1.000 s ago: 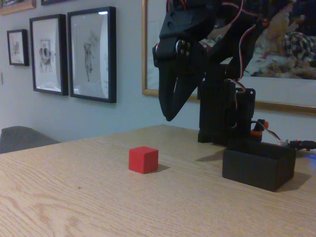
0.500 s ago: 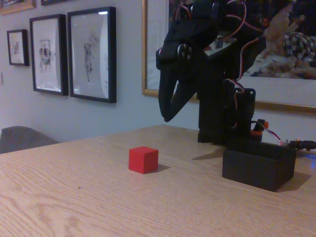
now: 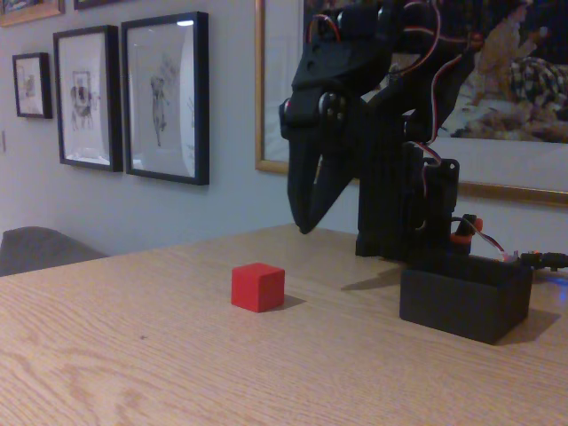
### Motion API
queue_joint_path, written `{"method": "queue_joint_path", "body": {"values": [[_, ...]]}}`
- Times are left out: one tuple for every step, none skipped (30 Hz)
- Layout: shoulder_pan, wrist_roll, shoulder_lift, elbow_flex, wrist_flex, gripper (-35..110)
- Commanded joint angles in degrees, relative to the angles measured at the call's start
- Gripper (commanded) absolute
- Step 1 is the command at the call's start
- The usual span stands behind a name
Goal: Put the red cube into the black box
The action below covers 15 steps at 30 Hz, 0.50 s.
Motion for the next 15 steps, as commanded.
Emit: {"method": "queue_joint_path", "body": {"values": [[-0.9, 0.3, -2.1, -1.8, -0.5, -1], [-1.1, 1.6, -1.9, -1.9, -0.5, 0], [-1.2, 2.4, -1.8, -1.9, -0.5, 2], [-1.4, 3.0, -2.0, -2.0, -0.6, 2], [-1.8, 3.7, -2.5, -2.3, -0.6, 2], [-2.1, 4.4, -3.2, -2.6, -0.6, 3], [-2.4, 4.8, -3.7, -3.2, -0.4, 4], [-2.5, 4.9, -3.9, -3.7, -0.1, 5], [-2.6, 5.0, -4.0, -4.0, 0.2, 7], [-2.6, 5.1, -3.9, -4.0, 0.3, 10], [-2.6, 5.4, -4.1, -4.0, 0.2, 12], [-2.6, 6.1, -4.9, -4.1, -0.1, 13], [-2.7, 6.9, -5.7, -4.4, -0.3, 14], [-2.8, 7.6, -6.6, -4.8, -0.3, 15], [-2.8, 7.9, -7.6, -5.5, -0.2, 15]]}}
